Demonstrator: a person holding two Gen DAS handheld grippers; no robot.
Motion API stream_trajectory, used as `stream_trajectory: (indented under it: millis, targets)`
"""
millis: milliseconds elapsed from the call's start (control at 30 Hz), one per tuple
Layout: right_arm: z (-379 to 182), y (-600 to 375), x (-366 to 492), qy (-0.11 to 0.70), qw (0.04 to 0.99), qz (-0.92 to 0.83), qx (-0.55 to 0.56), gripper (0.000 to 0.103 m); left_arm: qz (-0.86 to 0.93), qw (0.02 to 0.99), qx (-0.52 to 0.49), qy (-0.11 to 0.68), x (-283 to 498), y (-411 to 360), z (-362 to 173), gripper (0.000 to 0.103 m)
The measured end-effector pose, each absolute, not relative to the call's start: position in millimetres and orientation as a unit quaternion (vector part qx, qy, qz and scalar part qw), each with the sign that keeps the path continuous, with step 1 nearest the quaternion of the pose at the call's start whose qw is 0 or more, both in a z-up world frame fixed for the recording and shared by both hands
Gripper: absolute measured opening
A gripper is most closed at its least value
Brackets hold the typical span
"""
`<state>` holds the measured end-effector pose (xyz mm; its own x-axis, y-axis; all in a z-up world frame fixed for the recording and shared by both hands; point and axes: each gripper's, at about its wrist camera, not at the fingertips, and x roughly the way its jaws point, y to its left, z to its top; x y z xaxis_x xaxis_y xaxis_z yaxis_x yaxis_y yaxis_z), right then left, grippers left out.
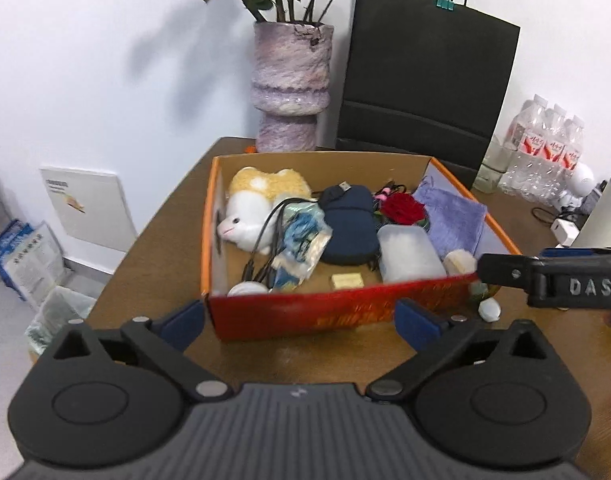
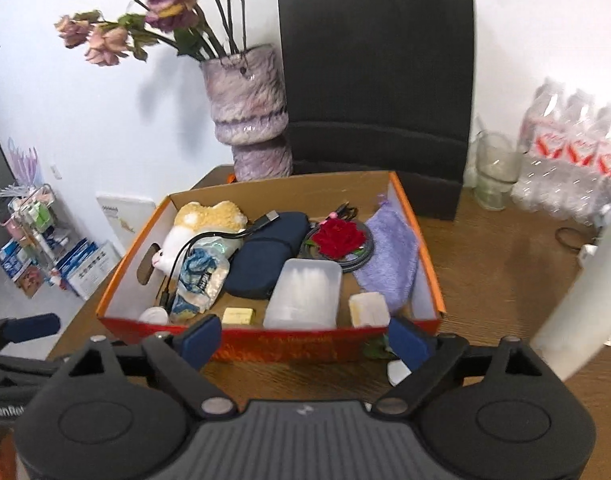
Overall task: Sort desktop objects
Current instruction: 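Move both tools back toward the last white items on the table, then grasp the white round disc with left tool while right grasps small white cap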
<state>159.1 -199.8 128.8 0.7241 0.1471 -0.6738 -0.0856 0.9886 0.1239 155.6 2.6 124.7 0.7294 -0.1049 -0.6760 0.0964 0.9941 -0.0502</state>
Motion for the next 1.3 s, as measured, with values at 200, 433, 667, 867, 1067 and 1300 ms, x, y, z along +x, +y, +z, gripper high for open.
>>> stream_trajectory:
  millis: [200, 433, 667, 867, 1067, 1300]
  targets:
    - [100.4, -197.5, 88.6, 0.323, 0.945, 0.04, 0.042, 0.103, -0.05, 0.938, 0.012, 0.342, 103.9, -1.2, 105.6, 0.103]
    - [55.8, -197.4, 12.3, 0.307, 0.951, 0.024, 0.033, 0.103, -0.04, 0.943, 0.011, 0.329, 38.1, 1.5, 76.9, 0.103]
    - [32.8, -199.7, -38.0, 0.314, 0.948, 0.043, 0.033, 0.103, -0.017, 0.945, -0.004, 0.327, -12.8, 9.1, 52.1, 0.103]
    - [30.2, -190.7, -44.3, 0.308, 0.95, 0.051, 0.01, 0.103, -0.035, 0.945, 0.014, 0.326, -22.2, 2.2, 47.8, 0.103]
    - [40.9, -212.0, -28.5, 0.301, 0.953, 0.02, 0.035, 0.101, -0.078, 0.939, 0.026, 0.333, -9.2, -13.1, 47.0, 0.103]
    - [57.5, -252.4, 30.9, 0.297, 0.953, 0.012, 0.061, 0.093, -0.143, 0.929, 0.037, 0.339, 38.1, -55.1, 48.0, 0.103]
